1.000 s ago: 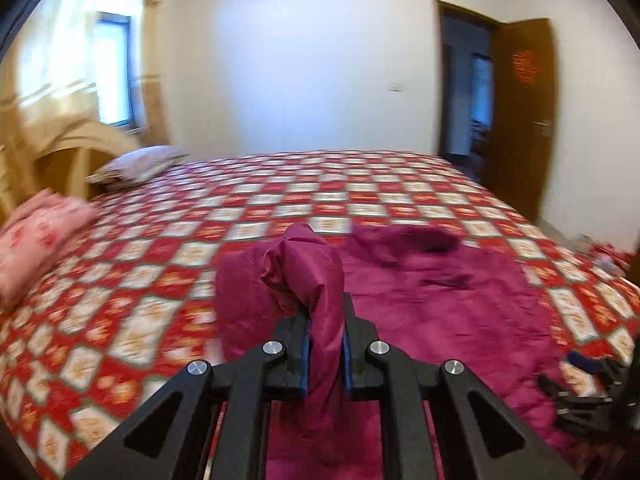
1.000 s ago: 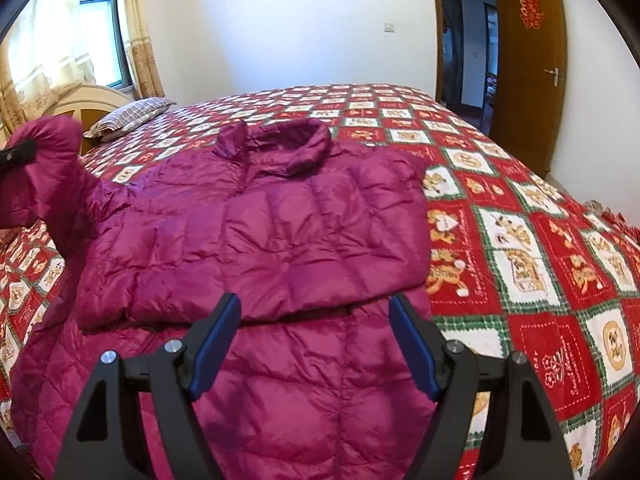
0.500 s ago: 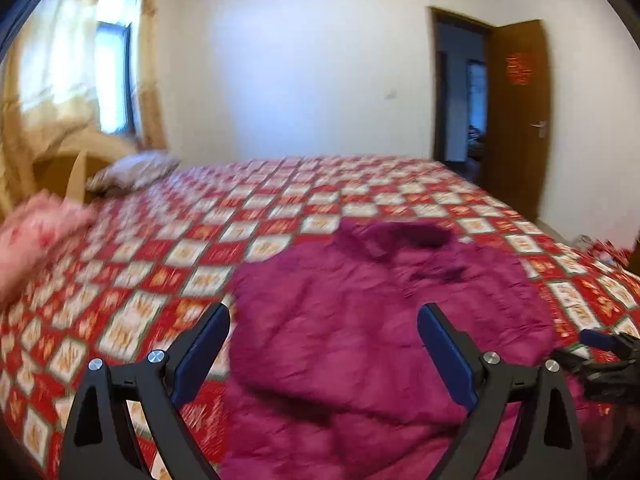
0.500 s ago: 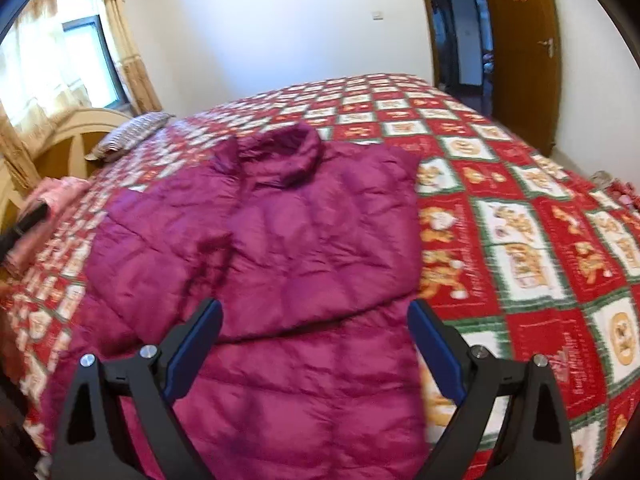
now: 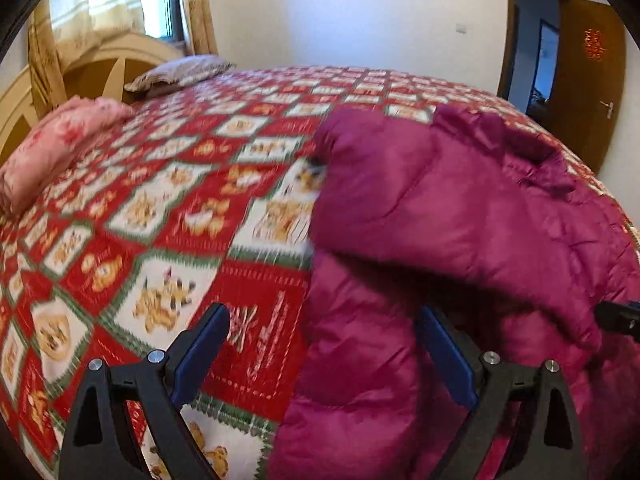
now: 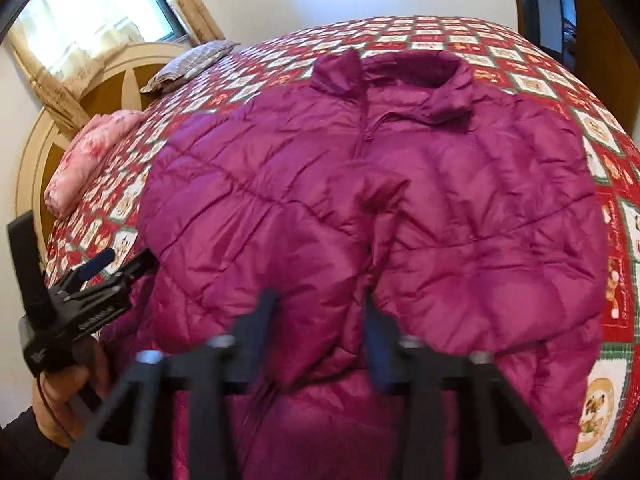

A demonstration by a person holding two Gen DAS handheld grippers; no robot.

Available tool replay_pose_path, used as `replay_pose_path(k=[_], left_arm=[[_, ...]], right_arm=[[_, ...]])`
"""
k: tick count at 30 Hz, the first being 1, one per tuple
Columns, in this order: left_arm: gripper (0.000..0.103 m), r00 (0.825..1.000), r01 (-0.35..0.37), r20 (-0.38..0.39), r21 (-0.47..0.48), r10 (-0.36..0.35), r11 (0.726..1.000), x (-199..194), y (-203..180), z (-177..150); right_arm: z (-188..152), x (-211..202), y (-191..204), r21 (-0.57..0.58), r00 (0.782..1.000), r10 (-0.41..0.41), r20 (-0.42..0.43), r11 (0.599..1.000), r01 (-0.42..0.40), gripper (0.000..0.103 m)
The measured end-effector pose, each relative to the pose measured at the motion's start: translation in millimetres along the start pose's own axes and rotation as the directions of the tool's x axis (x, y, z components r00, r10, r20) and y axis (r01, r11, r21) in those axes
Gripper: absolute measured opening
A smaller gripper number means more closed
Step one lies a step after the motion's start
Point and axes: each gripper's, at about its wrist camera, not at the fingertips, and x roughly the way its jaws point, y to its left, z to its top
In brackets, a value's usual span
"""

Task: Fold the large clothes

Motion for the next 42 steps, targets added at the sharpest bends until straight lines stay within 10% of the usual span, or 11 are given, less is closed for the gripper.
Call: replay_pose_path(k=[15,26,33,42], left_arm=[[0.095,0.999,0.020,-0.048,-0.021,-0.021,1.000,-9.8,13.8,12.1],[0.095,0.991,0.118,0.059,0.054,-0.121,0.992,-54.3,-34.4,79.7],[0.095,0.992,0.106,0.056,0.126,-0.114,0.986,-9.2,-89.4,72.0],[0.095,0.993,0.116,-0.046,0.057,-0.113,0.992,47.8,-83.5,46.5]], right_arm=[[-0.4,-38.7,-33.5,0.031,0.982,-0.143,0.121,0.990,0.140,0.018],[-3.6,-66.1,-57.5,0.142,0.953,-0.242,0.183,0.965,0.218,0.040],[20.6,-67.0,-37.3,0.092,0.946,-0.176,0.271,0.983,0.157,0.040],[15.4,4.0,-36.4,0.047,0.971,-0.186,0.149,0.982,0.181,0.039]])
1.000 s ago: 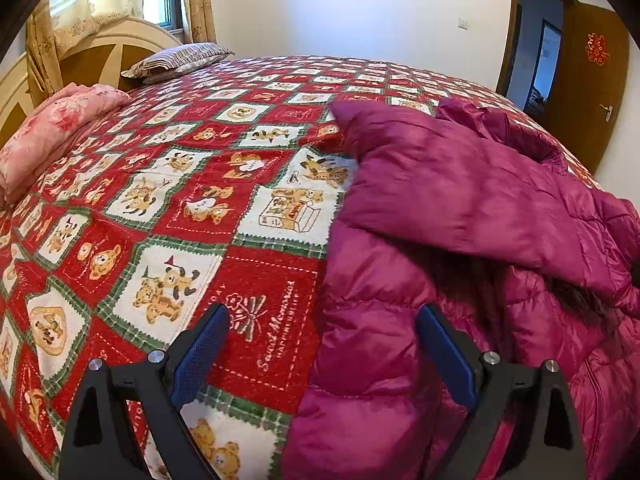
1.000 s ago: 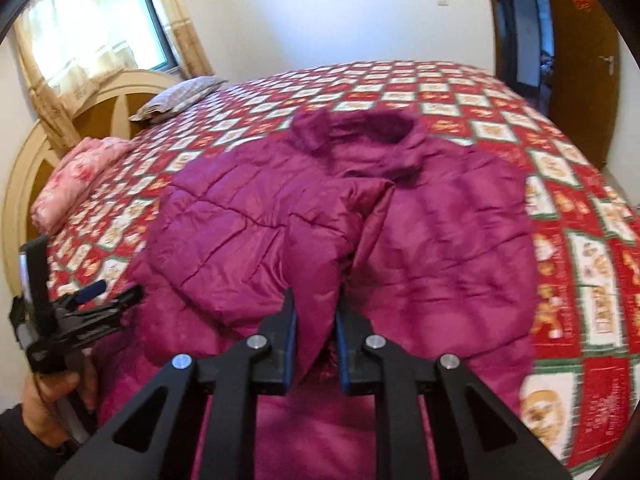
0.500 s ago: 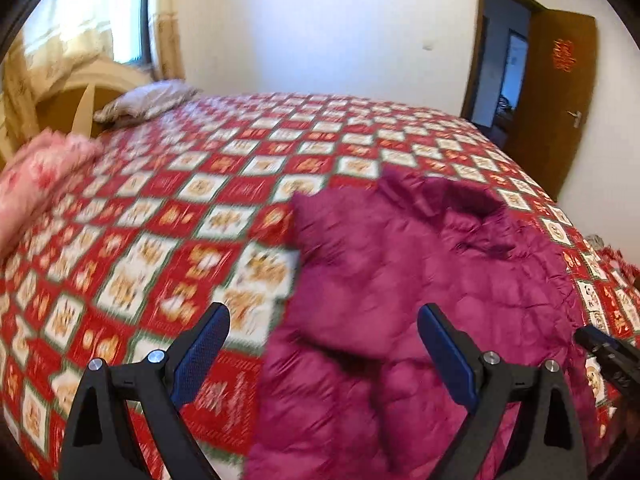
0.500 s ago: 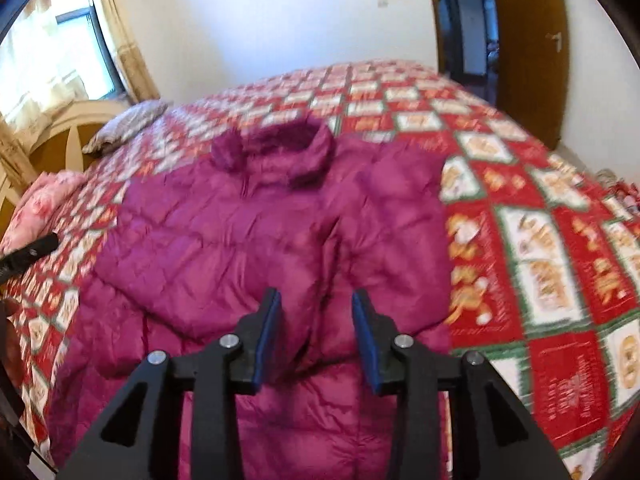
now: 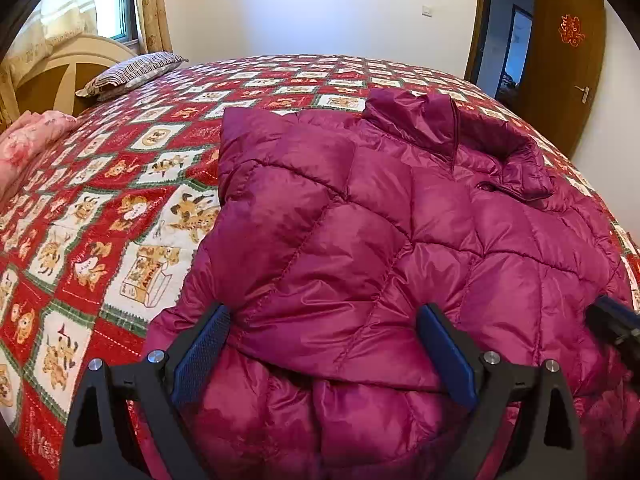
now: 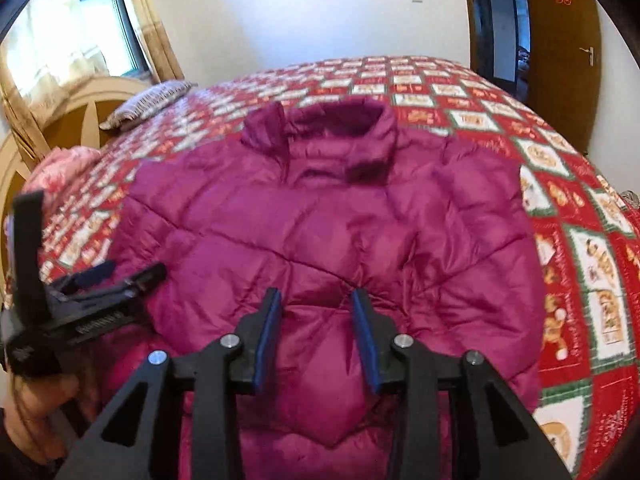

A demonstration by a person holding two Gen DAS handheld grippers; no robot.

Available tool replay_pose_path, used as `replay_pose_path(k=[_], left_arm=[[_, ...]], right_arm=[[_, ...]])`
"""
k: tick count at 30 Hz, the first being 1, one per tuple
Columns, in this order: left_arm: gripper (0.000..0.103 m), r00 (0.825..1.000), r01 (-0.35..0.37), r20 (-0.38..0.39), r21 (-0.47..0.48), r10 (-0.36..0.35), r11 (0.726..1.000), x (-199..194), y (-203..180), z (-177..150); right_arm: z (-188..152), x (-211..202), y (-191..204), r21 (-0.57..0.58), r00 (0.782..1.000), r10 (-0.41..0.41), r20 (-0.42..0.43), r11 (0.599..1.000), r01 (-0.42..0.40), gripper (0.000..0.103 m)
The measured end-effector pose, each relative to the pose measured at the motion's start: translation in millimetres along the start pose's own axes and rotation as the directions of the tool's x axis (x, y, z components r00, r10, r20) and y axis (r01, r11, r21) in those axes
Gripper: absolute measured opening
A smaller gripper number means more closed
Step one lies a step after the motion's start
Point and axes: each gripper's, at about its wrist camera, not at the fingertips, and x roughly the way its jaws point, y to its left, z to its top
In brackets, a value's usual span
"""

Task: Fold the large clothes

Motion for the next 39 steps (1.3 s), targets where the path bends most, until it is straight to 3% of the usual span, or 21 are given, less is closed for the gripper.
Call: replay_pose_path(k=[20,25,28,31,34,36,39], left_arm=[[0.097,1.000,-0.024,0.003,0.014,0.024,1.000,2.8,-4.8,-0.6],[0.097,0.994,-0.107,-0.003,-0.013,0.107,0.994,-27.4,1.7,0.7],[0.097,0.995,-0.068,0.075,-0.004,0.068,0.998,-62.5,7.0,10.6],[0.097,0.985,-0.054,0.166,-0.001,0.054,0.999,-83.3,10.6,34.6],[0.097,0.981,-0.066,0.183,0.008,0.063,0.998,-69.7,11.8,64.0],[0.097,0.988,-0.041,0.148,-0.016,0.043,0.999,-47.0,18.1,76.7],[0.097,0.995,-0.070,0.061,-0.041,0.073,0.997,-1.8,23.3,84.3]], right_arm=[[-12.1,13.2,1.6,-0.033,0.999,-0.042,-0.019,0.999,0.041,0.039],[-9.3,5.8,10.6,-0.091,0.997,-0.072,-0.030,0.993,0.069,0.039],[0.3,-22.5,6.6,-0.066,0.999,-0.024,0.030,0.997,0.026,0.043],[20.4,-44.7,-8.3,-0.024,0.993,-0.042,0.111,0.999,0.045,0.043],[39.8,-43.8,-25.6,0.022,0.985,-0.114,0.133,0.993,0.112,0.043],[48.0,-33.5,-39.6,0.054,0.982,-0.148,0.121,0.988,0.142,0.043],[48.0,-9.0,-54.5,0.063,0.979,-0.188,0.077,0.981,0.183,0.043]])
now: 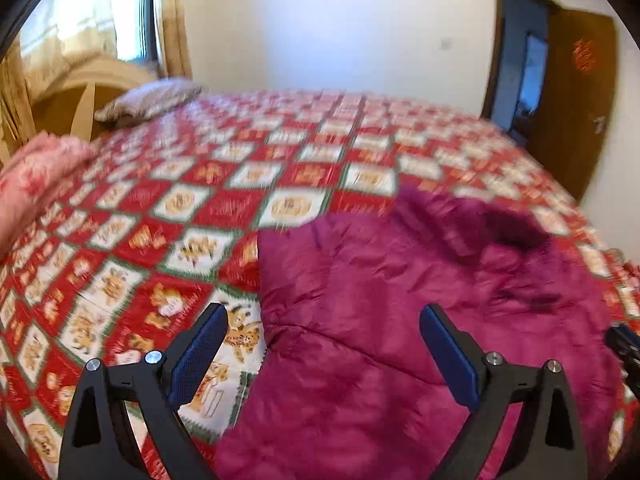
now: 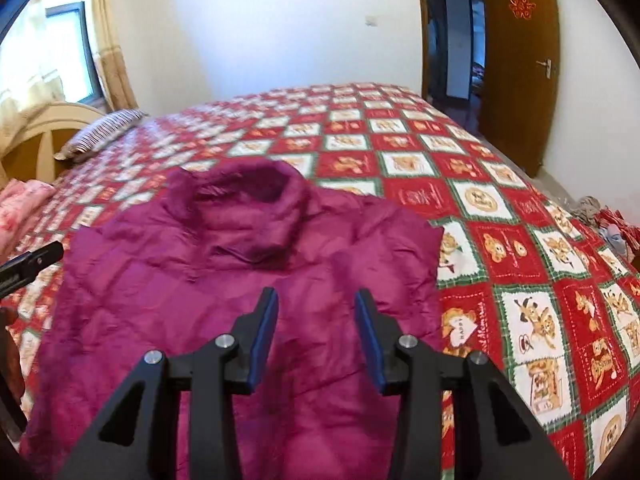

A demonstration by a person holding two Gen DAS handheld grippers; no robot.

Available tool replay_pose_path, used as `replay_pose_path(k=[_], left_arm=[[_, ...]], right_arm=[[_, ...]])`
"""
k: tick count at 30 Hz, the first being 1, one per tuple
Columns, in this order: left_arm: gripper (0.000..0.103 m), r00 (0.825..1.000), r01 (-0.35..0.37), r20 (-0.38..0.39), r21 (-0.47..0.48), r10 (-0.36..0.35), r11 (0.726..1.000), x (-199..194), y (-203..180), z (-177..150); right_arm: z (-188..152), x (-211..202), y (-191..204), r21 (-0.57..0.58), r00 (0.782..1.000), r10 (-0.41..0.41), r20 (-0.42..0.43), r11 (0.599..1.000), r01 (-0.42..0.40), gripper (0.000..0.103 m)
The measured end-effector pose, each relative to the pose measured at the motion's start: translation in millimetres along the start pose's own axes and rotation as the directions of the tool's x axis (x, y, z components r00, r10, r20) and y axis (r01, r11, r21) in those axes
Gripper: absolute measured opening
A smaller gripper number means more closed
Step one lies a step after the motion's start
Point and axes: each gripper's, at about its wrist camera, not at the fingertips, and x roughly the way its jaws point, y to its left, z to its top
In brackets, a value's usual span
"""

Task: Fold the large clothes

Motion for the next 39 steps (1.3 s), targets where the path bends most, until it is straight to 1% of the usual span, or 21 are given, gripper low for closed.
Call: replay_pose_path(k=[2,3,6,8,10,15,21,39], left_arm=[[0.097,0.997,-0.038,-0.067,0.007,0.038,0.999,32.2,-0.9,-7.6],[0.097,0.996,-0.040,-0.081,0.009,0.041,0.999,39.1,-1.7,-11.0],[0.097,0.992,-0.035,-0.122,0.014,0.037,0.999,60.8,-2.5,-28.1],[0.097,0.990,-0.011,-0.137,-0.016,0.008,1.000,68.0,1.6,-34.3],[0.097,0.991,-0.004,-0.135,-0.032,-0.001,0.999,68.3,2.6,-34.4],[0.099,0.991,-0.021,-0.130,-0.013,0.019,1.000,69.3,-1.9,-37.4],[0.102,0.990,-0.037,-0.136,-0.008,0.036,0.999,72.6,-2.7,-37.3],[0.102,0.991,-0.045,-0.127,-0.002,0.044,0.999,72.8,-3.8,-39.1]], right_arm=[[-5.4,10.2,-4.9,-0.001,1.000,-0.015,-0.027,1.000,0.015,0.043],[-9.6,17.7,-8.8,0.008,0.999,-0.017,-0.041,1.000,0.018,0.043],[-16.9,26.5,-14.6,0.016,0.998,-0.014,-0.056,1.000,0.015,0.043],[-19.7,28.8,-15.4,0.014,0.998,-0.010,-0.055,1.000,0.011,0.044],[-20.6,29.9,-15.8,0.015,0.998,-0.007,-0.055,1.000,0.008,0.044],[-24.1,34.2,-18.2,0.034,0.998,0.007,-0.061,0.999,-0.005,0.044],[-25.7,39.1,-13.2,0.006,0.997,-0.014,-0.072,1.000,0.015,0.047],[-28.1,42.6,-7.4,-0.025,0.996,-0.051,-0.070,0.998,0.050,0.048]])
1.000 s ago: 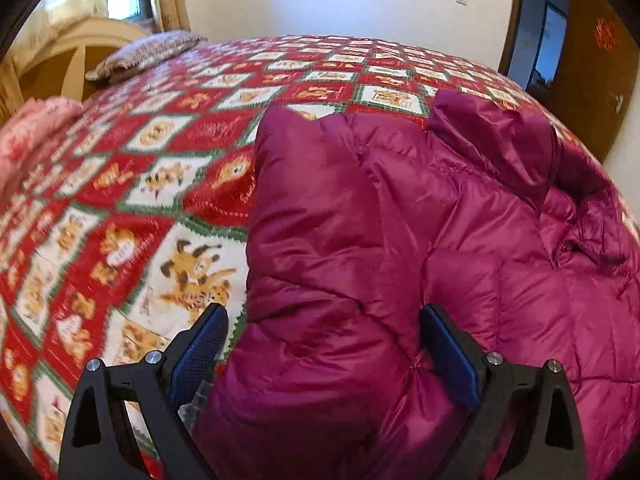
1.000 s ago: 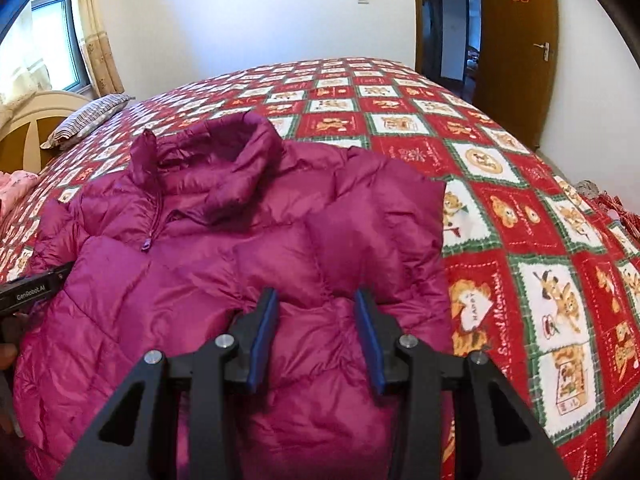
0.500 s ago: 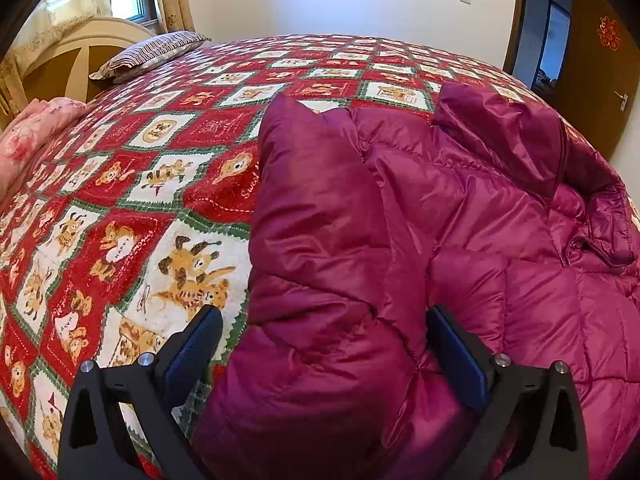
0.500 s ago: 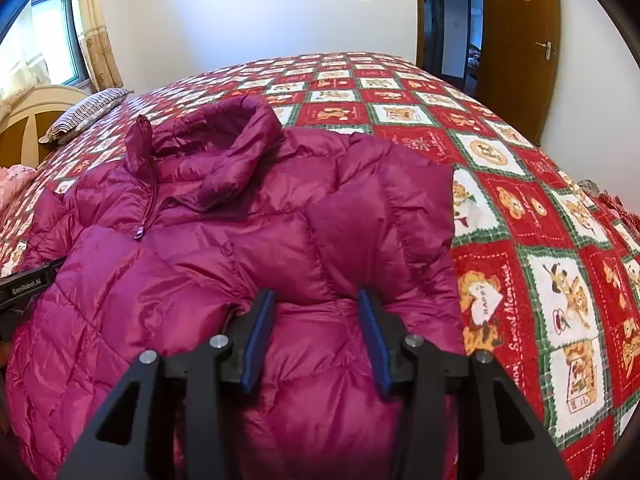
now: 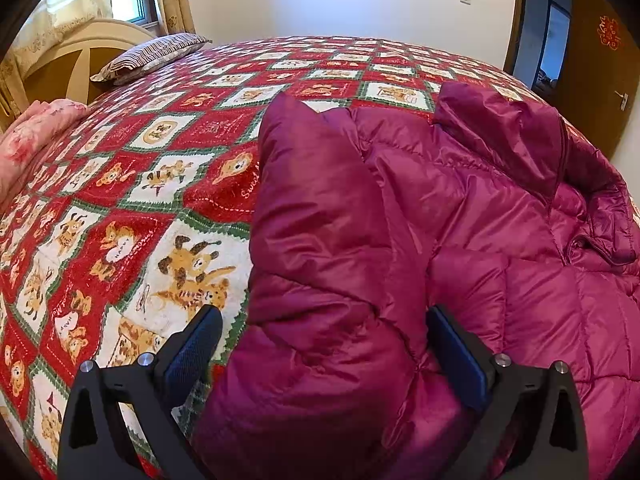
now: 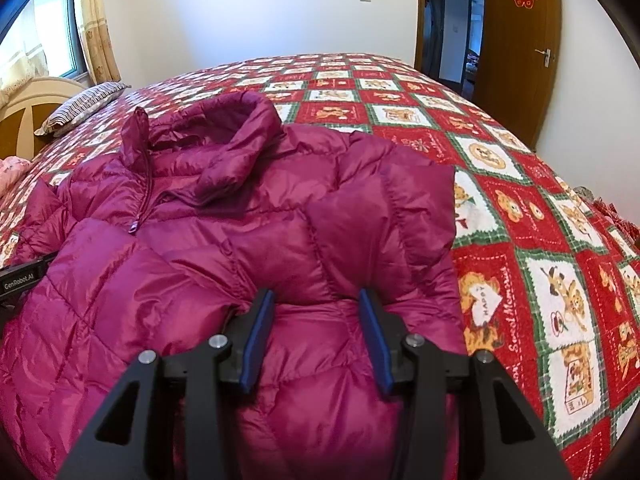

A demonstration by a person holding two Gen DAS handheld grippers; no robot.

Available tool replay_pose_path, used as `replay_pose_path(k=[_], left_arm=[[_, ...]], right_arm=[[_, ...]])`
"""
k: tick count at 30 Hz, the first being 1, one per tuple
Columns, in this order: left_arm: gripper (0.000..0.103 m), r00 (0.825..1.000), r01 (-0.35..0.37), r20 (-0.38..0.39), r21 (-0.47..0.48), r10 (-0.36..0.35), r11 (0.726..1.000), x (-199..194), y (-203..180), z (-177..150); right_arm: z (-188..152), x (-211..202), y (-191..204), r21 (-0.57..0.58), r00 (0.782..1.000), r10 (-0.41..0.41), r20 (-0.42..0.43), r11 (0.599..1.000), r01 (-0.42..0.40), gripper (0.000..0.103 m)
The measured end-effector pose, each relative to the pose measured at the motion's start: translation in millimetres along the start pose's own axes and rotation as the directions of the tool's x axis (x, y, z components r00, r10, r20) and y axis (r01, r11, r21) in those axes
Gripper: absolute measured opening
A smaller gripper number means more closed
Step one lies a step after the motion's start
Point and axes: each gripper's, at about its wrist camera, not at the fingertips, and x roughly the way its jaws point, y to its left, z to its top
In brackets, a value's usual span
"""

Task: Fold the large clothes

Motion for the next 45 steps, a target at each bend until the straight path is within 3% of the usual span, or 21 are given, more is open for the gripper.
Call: replay_pose_path(k=[30,33,36,41,45], left_arm=[[0.102,1.000,0.009,-0.019,-0.002,-0.009,1.000,0.2,1.7,2.6],[0.102,0.998,0.020,-0.064,0.008,-0.019,1.000,-3.6,5.1,7.7],[0.102,0.997,-0.038,-0.058,0.047,0.040,0.998,-24.6,10.6,15.1],[0.102,0.997,0.031,0.068,0.088,-0.037,0.996,-74.7,14.4,39.5],[0.102,0.993,0.101,0.050,0.092,-0.106,0.991,-74.2,-8.3,76.7]], right_arm=[[-0.6,2.1,4.0,-0.018,1.000,-0.019,0.000,1.000,0.019,0.050],[2.2,-0.2,1.1,-0.012,0.999,0.035,-0.010,0.999,-0.035,0.062],[5.8,-9.4,-3.7,-0.021,0.996,0.083,-0.029,0.996,-0.084,0.069],[20.3,-31.7,-9.4,-0.041,0.993,0.115,0.014,0.993,-0.115,0.074],[53.0,-33.9,-10.7,-0.048,0.992,0.125,0.031,0.991,-0.124,0.076]])
